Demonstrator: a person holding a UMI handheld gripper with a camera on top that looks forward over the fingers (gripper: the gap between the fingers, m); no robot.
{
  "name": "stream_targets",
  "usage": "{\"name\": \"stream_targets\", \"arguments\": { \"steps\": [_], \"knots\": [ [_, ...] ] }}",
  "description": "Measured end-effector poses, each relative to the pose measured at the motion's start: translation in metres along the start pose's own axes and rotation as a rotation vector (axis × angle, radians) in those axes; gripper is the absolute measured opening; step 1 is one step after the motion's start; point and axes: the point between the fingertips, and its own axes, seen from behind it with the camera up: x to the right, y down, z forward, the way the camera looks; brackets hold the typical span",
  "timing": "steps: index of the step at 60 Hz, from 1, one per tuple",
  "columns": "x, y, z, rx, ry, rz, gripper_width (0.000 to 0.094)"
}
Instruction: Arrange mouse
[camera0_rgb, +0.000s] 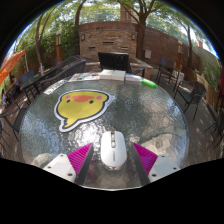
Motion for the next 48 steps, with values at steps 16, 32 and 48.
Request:
{"name": "stream_targets", "arguments": {
  "steps": [16, 32, 48],
  "knots": [
    [-0.008, 0.001, 0.014, 0.012, -0.031, -0.026, 0.0449],
    [0.007, -0.007, 0.002, -0.014, 0.049, -0.001, 0.0373],
    [0.058, -0.143, -0.048, 0.179, 0.166, 0.120, 0.0373]
  ]
}}
